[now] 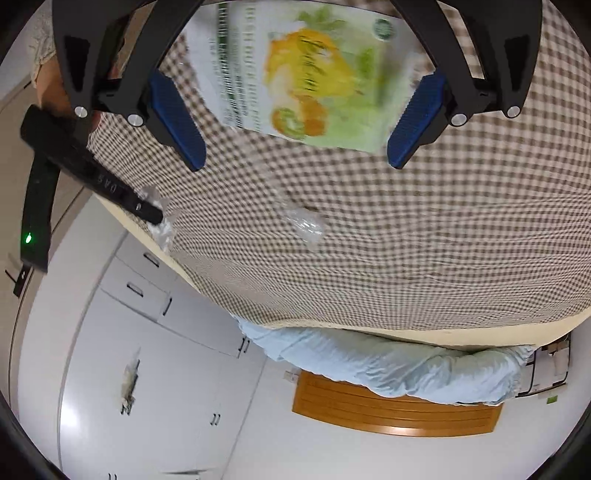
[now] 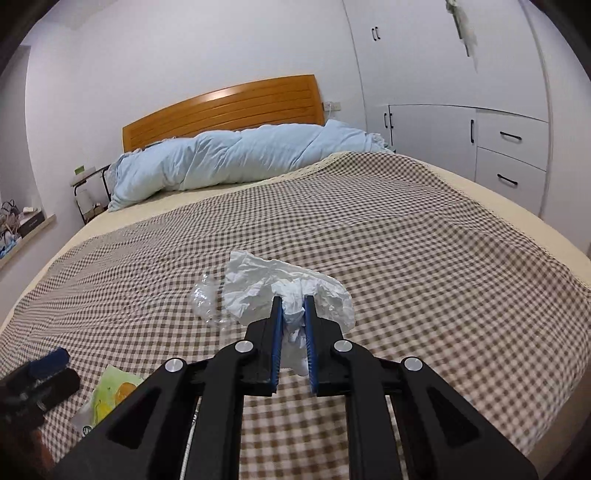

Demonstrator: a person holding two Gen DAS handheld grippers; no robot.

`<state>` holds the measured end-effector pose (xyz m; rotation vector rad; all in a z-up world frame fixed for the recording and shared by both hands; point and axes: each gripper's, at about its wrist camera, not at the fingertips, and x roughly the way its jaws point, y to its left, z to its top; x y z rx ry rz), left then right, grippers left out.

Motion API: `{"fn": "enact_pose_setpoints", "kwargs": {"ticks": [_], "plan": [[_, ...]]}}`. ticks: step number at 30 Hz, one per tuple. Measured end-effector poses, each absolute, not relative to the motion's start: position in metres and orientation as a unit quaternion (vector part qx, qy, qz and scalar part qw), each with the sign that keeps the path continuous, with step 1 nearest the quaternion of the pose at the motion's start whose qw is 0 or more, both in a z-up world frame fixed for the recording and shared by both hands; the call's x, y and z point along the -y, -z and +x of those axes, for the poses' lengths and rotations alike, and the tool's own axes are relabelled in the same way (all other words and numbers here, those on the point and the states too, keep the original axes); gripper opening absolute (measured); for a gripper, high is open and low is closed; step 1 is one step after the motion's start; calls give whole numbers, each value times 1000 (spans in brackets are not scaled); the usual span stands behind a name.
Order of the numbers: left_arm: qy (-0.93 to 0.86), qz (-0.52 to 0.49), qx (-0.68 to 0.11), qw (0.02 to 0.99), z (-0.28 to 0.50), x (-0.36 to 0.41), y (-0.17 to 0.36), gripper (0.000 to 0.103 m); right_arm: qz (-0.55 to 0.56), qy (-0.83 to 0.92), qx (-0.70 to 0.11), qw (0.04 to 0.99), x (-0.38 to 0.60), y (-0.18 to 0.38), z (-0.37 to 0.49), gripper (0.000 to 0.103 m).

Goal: Collect trash
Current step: 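Grasp the white tissue with the right tool, then grasp the clear plastic straw with the left tool while the right holds the tissue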

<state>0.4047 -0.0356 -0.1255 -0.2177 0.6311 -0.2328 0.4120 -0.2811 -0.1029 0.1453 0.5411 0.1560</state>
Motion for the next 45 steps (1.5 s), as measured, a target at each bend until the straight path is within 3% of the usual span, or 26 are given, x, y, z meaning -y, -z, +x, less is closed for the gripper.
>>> {"fn": "enact_pose_setpoints", "kwargs": {"ticks": [6, 10, 12, 16, 22, 25, 26, 28, 45], "plan": [[128, -85, -354, 922, 416, 88, 130, 95, 83, -67, -249, 962, 306, 93, 405, 12], [88, -52, -393, 914, 441, 122, 134, 76, 94, -57, -239, 965, 325, 87, 398, 12], [81, -36, -424, 901, 458, 133, 141, 72, 106, -56, -235, 964, 335, 86, 396, 12], [39, -29, -482, 875, 489, 150, 161, 50, 123, -52, -232, 963, 353, 84, 394, 12], [-22, -48, -552, 832, 520, 154, 190, 37, 142, -50, -226, 962, 373, 81, 390, 12], [-37, -43, -557, 828, 522, 160, 192, 21, 153, -51, -223, 961, 382, 80, 387, 12], [-40, -46, -559, 827, 522, 162, 192, 10, 155, -51, -222, 961, 384, 79, 386, 12], [-33, -53, -562, 825, 521, 167, 191, 3, 160, -52, -220, 961, 387, 78, 384, 12], [70, -118, -440, 887, 480, 201, 122, 3, 163, -34, -219, 961, 415, 79, 371, 12]]}}
